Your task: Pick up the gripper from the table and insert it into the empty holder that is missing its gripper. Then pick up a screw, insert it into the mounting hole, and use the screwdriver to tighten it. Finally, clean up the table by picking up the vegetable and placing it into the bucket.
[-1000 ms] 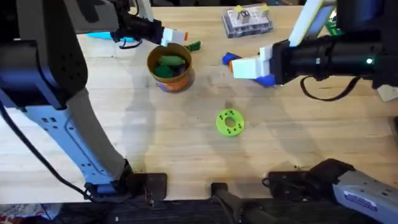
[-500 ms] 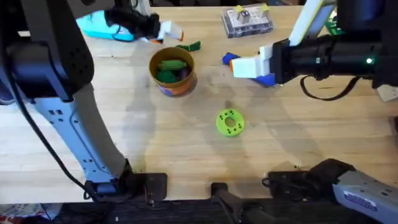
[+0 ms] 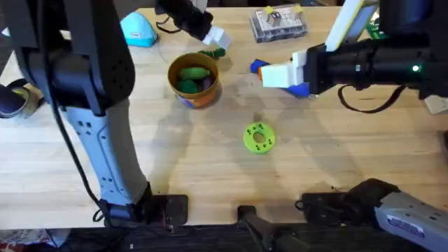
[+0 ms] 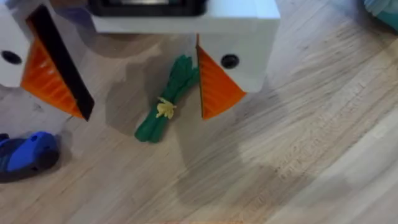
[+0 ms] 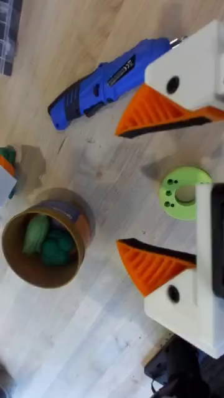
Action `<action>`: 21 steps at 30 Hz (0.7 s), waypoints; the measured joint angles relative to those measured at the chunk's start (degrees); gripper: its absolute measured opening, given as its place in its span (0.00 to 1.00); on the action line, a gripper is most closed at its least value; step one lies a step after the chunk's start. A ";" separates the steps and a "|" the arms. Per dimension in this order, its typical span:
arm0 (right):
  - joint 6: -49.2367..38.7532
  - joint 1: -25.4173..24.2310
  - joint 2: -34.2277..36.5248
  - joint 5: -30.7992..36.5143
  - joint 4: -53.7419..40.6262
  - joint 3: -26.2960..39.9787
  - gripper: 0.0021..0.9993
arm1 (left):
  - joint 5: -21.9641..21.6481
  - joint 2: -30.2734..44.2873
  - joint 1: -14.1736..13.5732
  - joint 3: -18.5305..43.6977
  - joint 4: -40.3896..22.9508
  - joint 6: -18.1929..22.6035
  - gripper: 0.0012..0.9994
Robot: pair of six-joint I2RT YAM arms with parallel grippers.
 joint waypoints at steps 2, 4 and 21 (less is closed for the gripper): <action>0.00 0.00 0.00 0.02 0.00 0.00 0.96 | -0.38 1.82 -0.16 0.00 -0.08 0.39 0.99; 0.00 0.00 0.02 0.00 0.00 0.00 0.96 | -0.97 3.54 -0.17 0.00 -0.10 0.57 0.99; 0.00 0.00 0.00 0.00 -0.02 0.00 0.96 | -3.03 5.04 -0.95 0.09 -0.02 0.75 0.02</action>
